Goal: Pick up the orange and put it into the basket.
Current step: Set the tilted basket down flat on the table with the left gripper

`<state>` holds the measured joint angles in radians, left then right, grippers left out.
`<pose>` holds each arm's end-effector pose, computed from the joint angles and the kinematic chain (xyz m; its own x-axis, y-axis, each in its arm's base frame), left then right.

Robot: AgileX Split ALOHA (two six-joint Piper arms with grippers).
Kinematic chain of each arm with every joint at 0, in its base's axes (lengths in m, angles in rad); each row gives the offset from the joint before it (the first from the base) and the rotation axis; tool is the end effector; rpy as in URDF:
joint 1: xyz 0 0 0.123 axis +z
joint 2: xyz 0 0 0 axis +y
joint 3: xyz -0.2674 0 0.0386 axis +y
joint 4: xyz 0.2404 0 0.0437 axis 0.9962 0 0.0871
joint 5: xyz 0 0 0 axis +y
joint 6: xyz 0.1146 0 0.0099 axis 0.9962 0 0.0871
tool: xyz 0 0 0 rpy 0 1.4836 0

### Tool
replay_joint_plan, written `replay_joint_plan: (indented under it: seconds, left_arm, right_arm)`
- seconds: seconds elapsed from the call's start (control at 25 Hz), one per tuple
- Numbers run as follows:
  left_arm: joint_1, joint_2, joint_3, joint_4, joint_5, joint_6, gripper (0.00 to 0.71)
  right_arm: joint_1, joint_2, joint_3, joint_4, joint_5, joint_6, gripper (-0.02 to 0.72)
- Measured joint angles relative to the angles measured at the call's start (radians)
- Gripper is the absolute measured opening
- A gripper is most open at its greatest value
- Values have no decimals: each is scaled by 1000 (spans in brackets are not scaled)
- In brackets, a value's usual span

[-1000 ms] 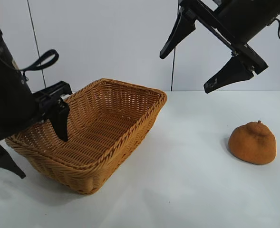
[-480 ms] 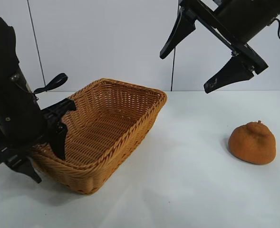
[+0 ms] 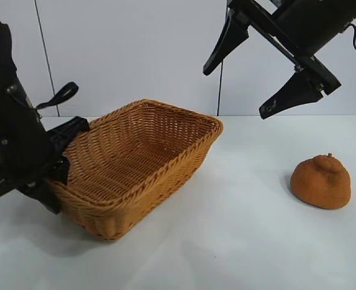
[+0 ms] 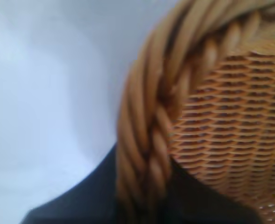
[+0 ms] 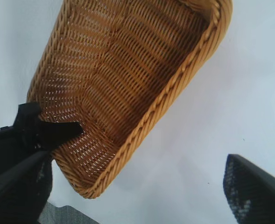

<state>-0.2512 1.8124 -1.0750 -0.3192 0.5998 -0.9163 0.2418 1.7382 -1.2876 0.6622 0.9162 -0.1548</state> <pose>0.3310 -0.1060 0.1375 -0.6252 -0.7801 0.0264 -0.7293 0.5717 -0.3759 0.3340 0.1402 0.2227 -0.9672 0.0172 -0.2534 -0.1273 0.8306 0.5421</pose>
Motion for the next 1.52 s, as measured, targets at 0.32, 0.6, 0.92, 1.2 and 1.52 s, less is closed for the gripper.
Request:
replay_joint_plan:
  seconds: [0.32, 0.6, 0.92, 1.2, 1.52]
  left_arm:
    - [26, 33, -129, -73, 98, 290, 85]
    - [26, 159, -277, -70, 230, 534, 85]
    - [26, 225, -368, -64, 358, 796, 85]
    - [26, 225, -369, -53, 329, 807, 85]
    - [26, 232, -369, -51, 292, 807, 85]
  right_arm:
    - [0, 0, 0, -5, 5, 0, 683]
    - [0, 0, 0, -7, 15, 1, 683]
    - [0, 0, 0, -7, 17, 1, 683]
    - [0, 0, 0, -7, 18, 5, 683]
    - [0, 0, 0, -6, 17, 7, 683]
